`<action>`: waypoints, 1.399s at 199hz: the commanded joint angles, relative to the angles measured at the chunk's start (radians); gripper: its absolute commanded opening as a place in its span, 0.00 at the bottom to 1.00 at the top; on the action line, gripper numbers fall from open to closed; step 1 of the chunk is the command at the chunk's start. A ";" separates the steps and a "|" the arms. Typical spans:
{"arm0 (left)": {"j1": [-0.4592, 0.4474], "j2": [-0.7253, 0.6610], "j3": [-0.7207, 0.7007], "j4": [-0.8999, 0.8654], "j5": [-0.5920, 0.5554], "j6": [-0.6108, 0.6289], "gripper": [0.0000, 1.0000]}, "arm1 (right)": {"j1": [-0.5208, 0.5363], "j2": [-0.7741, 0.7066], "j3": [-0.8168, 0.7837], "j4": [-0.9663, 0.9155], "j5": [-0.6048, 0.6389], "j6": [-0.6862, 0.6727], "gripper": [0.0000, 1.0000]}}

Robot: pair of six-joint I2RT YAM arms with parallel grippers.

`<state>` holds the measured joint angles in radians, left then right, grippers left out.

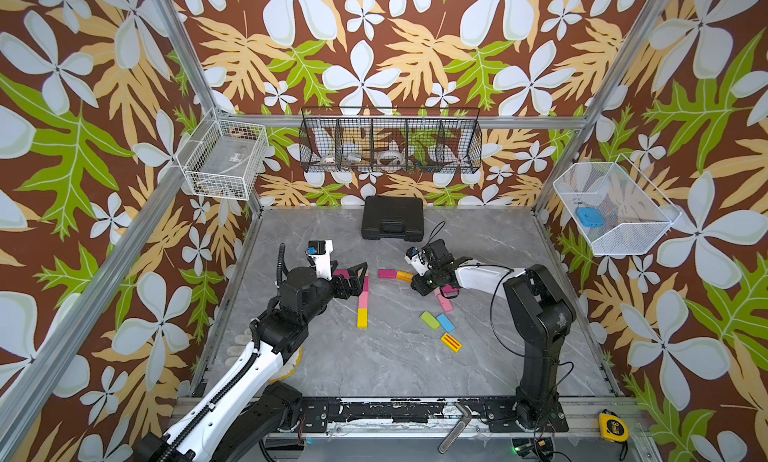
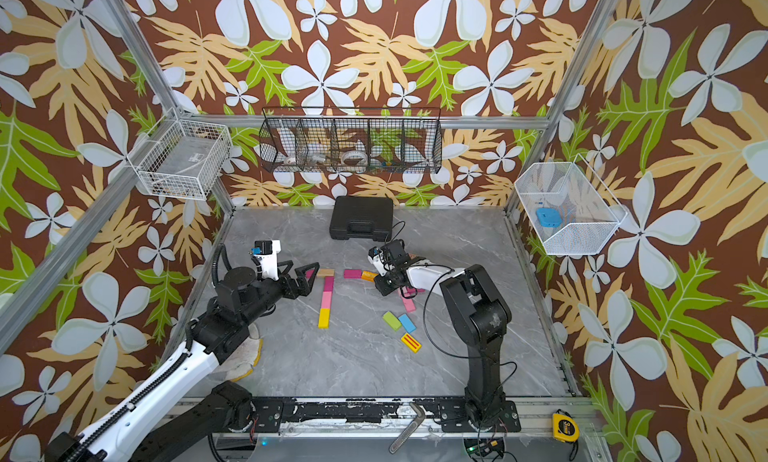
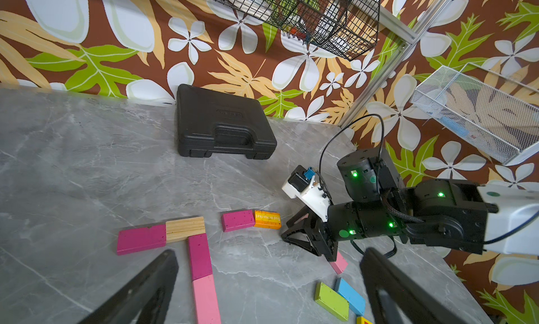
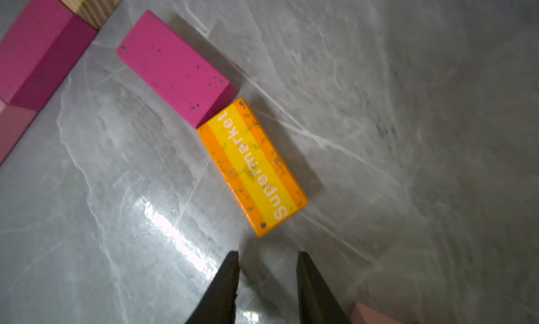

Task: Assemble the number 7 with building blocks
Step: Adjust the building block at the center of the board.

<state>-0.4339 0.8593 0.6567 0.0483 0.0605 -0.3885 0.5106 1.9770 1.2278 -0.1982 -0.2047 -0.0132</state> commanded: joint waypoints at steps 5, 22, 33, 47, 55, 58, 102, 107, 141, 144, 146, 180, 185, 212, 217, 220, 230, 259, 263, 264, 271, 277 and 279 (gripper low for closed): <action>0.000 -0.001 0.003 0.017 -0.010 0.005 1.00 | 0.001 0.012 0.010 0.014 0.026 0.009 0.33; 0.000 -0.003 0.003 0.015 -0.013 0.006 1.00 | 0.000 0.022 0.016 0.016 0.034 0.007 0.32; -0.001 -0.003 0.004 0.015 -0.012 0.006 1.00 | 0.001 0.030 0.024 0.014 0.035 0.004 0.31; 0.000 -0.003 0.004 0.014 -0.013 0.007 1.00 | 0.000 0.037 0.033 0.015 0.040 0.002 0.30; 0.000 -0.003 0.006 0.012 -0.014 0.009 1.00 | 0.000 0.042 0.040 0.014 0.043 -0.001 0.29; 0.000 -0.002 0.007 0.011 -0.014 0.008 1.00 | 0.000 0.042 0.041 0.014 0.043 -0.001 0.29; 0.000 -0.003 0.006 0.009 -0.016 0.010 1.00 | 0.000 0.049 0.055 0.009 0.043 -0.016 0.28; -0.001 -0.002 0.007 0.009 -0.016 0.010 1.00 | 0.000 0.049 0.056 0.011 0.042 -0.019 0.28; -0.001 0.004 0.011 0.010 -0.017 0.010 1.00 | 0.000 0.043 0.048 0.025 0.018 -0.050 0.28; 0.000 0.005 0.011 0.010 -0.016 0.010 1.00 | 0.001 0.043 0.048 0.026 0.016 -0.054 0.28; 0.000 0.004 0.012 0.009 -0.016 0.011 1.00 | 0.000 0.043 0.049 0.026 0.016 -0.055 0.28; 0.000 0.006 0.016 0.006 -0.016 0.011 1.00 | 0.000 0.049 0.059 0.023 -0.002 -0.113 0.28; 0.000 0.007 0.015 0.006 -0.016 0.013 1.00 | 0.001 0.051 0.060 0.024 -0.006 -0.121 0.28; 0.000 0.006 0.015 0.004 -0.019 0.012 1.00 | -0.001 0.056 0.064 0.016 -0.051 -0.181 0.29; 0.000 0.007 0.015 0.004 -0.019 0.012 1.00 | -0.001 0.058 0.065 0.012 -0.057 -0.193 0.29; 0.000 0.006 0.015 0.004 -0.019 0.012 1.00 | -0.001 0.061 0.069 0.009 -0.060 -0.200 0.29; 0.000 0.008 0.015 0.004 -0.021 0.012 1.00 | -0.001 0.066 0.077 0.000 -0.069 -0.220 0.30; 0.000 0.007 0.017 0.000 -0.024 0.016 1.00 | -0.012 0.092 0.116 -0.025 -0.097 -0.243 0.31; 0.000 0.007 0.017 0.000 -0.025 0.016 1.00 | -0.013 0.096 0.123 -0.030 -0.097 -0.243 0.31; 0.000 0.006 0.017 0.000 -0.025 0.016 1.00 | -0.013 0.097 0.126 -0.032 -0.097 -0.243 0.31; -0.001 0.007 0.017 -0.002 -0.025 0.016 1.00 | -0.015 0.105 0.142 -0.046 -0.095 -0.246 0.32; 0.000 0.007 0.017 -0.003 -0.027 0.015 1.00 | -0.015 0.111 0.154 -0.057 -0.096 -0.247 0.32; 0.000 0.006 0.017 -0.004 -0.027 0.016 1.00 | -0.014 0.113 0.157 -0.059 -0.096 -0.249 0.32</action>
<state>-0.4339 0.8673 0.6628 0.0334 0.0490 -0.3859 0.4973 2.0716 1.3499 -0.2085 -0.2832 -0.2363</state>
